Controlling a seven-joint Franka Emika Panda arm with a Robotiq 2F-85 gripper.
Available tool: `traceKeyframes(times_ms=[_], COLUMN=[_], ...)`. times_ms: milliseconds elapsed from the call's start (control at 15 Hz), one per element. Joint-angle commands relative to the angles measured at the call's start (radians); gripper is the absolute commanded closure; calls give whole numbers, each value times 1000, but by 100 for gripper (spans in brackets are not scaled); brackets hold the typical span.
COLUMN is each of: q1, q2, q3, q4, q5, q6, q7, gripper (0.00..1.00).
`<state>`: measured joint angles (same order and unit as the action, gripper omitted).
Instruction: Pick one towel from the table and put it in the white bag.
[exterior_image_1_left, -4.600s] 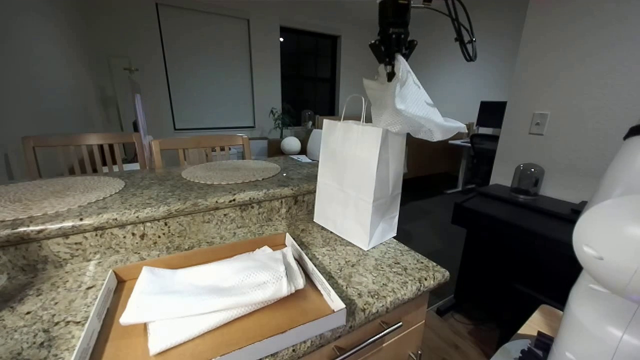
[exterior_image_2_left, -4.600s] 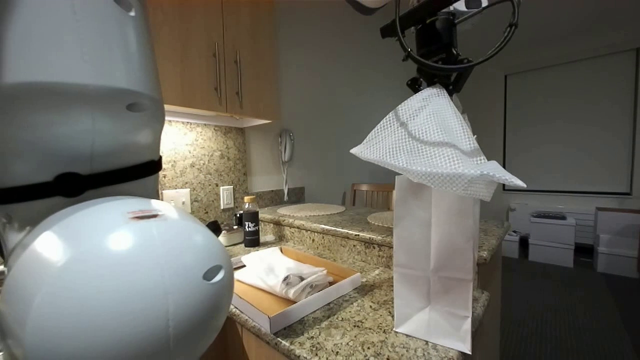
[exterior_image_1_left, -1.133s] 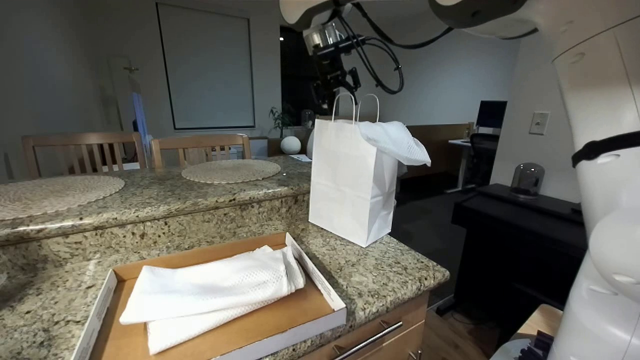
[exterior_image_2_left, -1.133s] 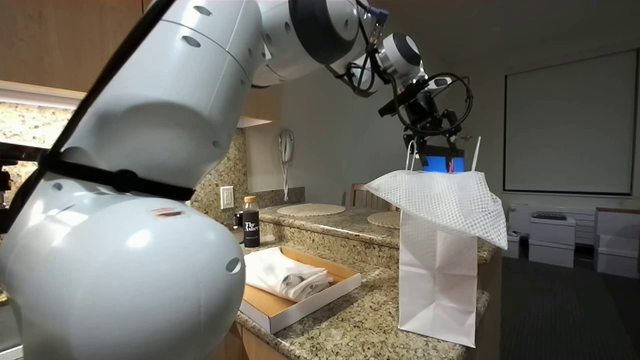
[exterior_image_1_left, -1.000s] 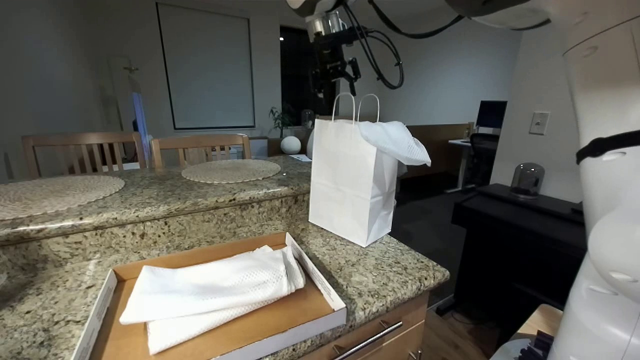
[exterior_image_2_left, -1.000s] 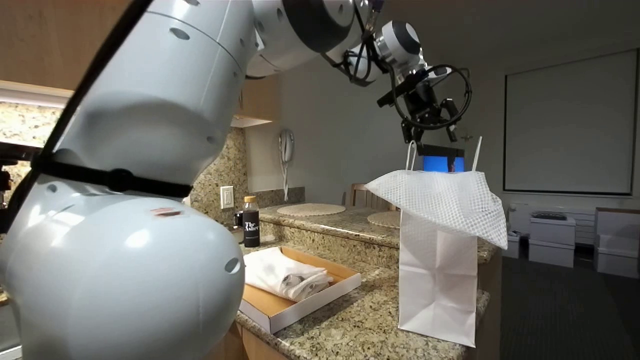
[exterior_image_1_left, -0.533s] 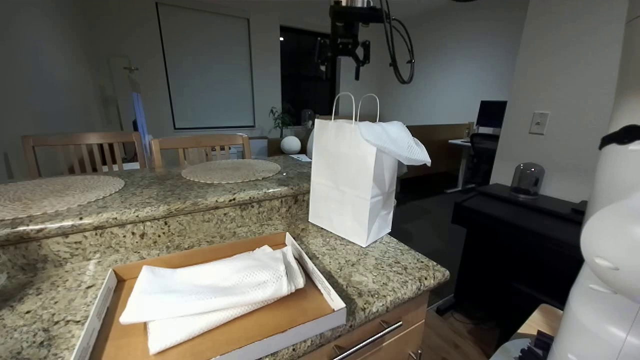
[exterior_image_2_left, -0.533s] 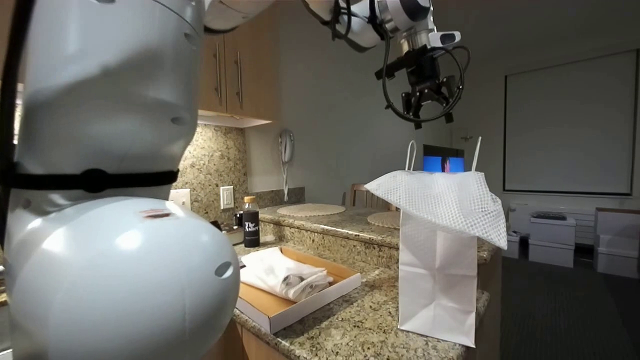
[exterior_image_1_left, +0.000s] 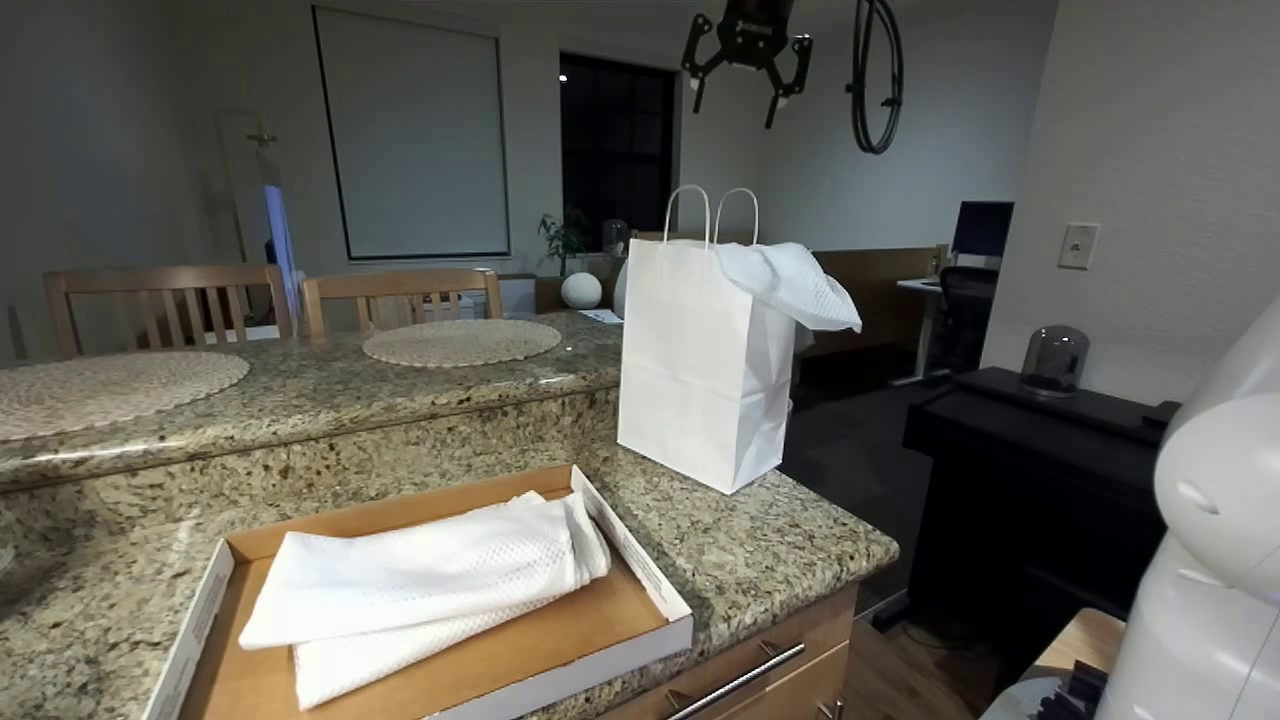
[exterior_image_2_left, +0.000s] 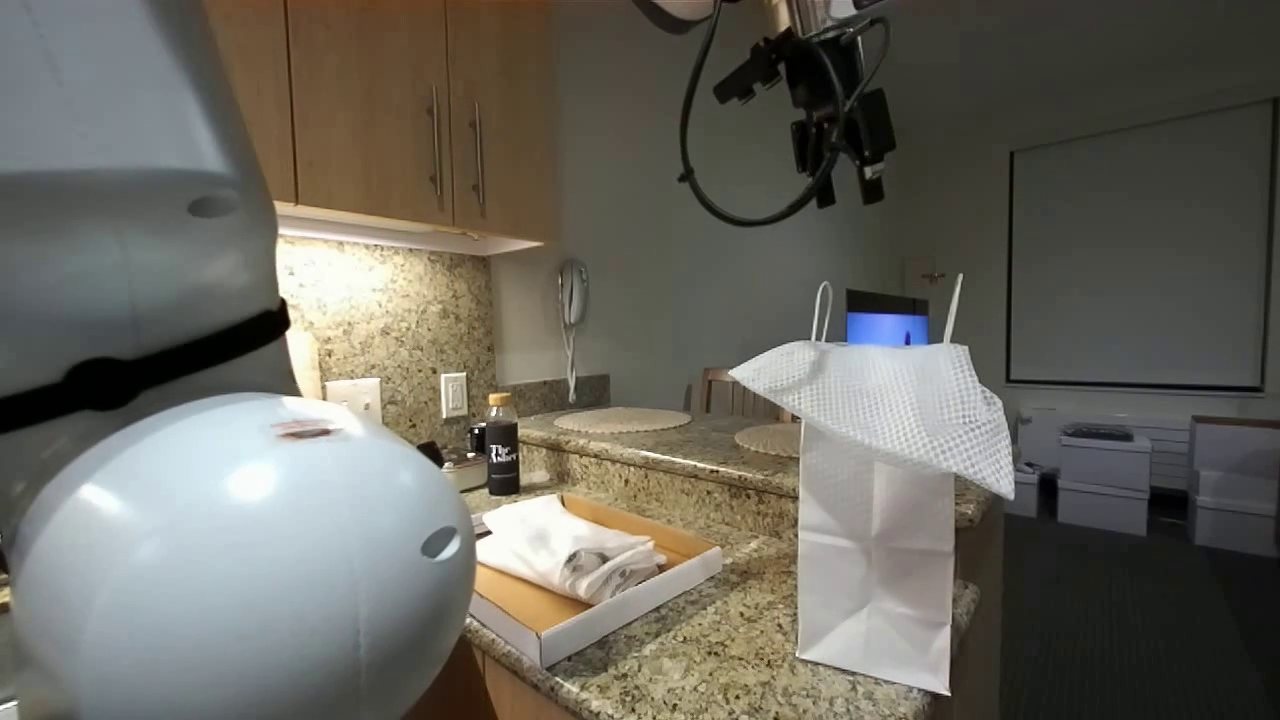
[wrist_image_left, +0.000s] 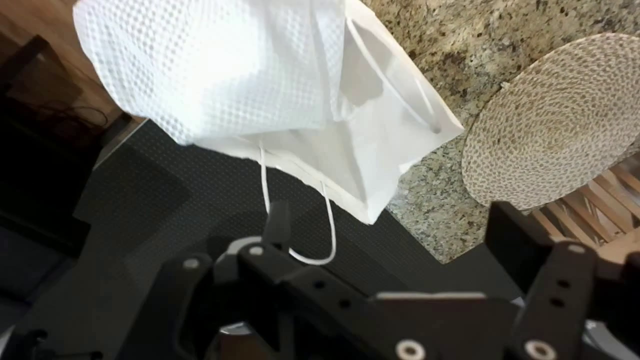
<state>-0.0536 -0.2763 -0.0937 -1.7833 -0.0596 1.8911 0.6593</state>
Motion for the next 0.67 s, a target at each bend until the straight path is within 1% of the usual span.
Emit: traceKeyframes(times_ms=[0, 333, 467, 600], q1=[-48, -99, -124, -146], q2=[-180, -354, -427, -506], q3=[33, 46, 43, 31], q4=[-246, -541, -665, -791], q5=[77, 188, 228, 255], q6=[88, 253, 321, 371], q7=[144, 279, 304, 283], gripper=[0, 0, 0, 0])
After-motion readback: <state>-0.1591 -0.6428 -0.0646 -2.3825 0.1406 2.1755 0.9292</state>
